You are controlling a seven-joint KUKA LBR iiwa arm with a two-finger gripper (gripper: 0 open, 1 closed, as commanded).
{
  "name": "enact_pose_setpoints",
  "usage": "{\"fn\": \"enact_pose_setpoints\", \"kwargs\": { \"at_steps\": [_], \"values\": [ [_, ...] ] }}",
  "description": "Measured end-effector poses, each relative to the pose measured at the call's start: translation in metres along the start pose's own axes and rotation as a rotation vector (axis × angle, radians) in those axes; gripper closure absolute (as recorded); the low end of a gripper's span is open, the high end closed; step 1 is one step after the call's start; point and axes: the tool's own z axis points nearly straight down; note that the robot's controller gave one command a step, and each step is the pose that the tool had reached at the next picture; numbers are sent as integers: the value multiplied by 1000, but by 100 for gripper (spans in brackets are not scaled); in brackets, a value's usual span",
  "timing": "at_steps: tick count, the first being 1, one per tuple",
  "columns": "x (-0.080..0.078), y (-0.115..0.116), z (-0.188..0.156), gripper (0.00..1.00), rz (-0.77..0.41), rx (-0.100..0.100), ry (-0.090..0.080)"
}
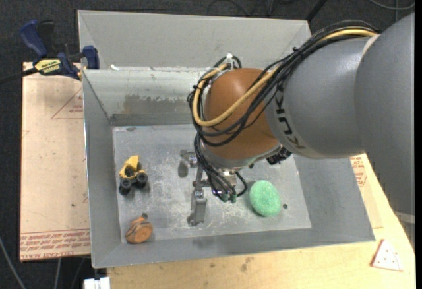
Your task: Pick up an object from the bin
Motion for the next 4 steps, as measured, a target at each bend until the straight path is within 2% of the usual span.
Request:
{"fn": "enact_pose_setpoints", "kwargs": {
  "at_steps": [1,2,3,4],
  "values": [
    [-2,-1,-4,0,3,-1,-7],
    [-51,17,19,0,-5,-2,-15],
    [-65,55,59,0,-132,0,-14],
    [-58,73,64,0,-188,0,-4]
  ]
}}
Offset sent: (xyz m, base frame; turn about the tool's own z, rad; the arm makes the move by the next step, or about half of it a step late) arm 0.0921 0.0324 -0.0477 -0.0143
